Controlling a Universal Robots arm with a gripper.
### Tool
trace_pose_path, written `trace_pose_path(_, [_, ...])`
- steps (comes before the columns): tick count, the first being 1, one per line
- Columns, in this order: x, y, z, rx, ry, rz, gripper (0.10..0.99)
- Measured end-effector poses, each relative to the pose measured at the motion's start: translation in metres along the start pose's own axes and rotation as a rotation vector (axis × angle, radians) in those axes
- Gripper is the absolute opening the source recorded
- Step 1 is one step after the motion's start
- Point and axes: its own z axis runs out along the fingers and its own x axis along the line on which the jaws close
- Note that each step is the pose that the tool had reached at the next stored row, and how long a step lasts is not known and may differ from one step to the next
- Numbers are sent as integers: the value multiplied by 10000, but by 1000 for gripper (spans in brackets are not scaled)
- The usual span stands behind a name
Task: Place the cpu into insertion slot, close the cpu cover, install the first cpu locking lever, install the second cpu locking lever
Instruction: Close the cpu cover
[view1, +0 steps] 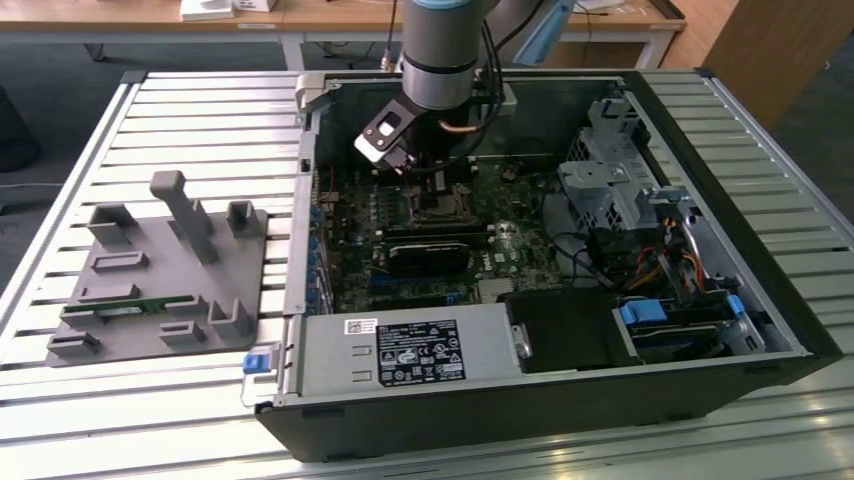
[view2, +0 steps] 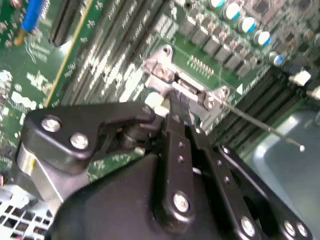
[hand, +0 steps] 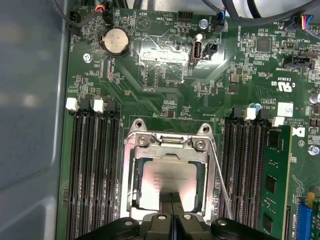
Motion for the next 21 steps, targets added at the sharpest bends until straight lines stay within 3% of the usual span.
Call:
trace_pose_path(3, [3, 6, -10, -15, 17, -1, 118])
trace_pose_path(8, [1, 5, -150, -3, 4, -2, 118])
trace_pose_path(21, [-4, 116, -151, 1, 5, -2, 118])
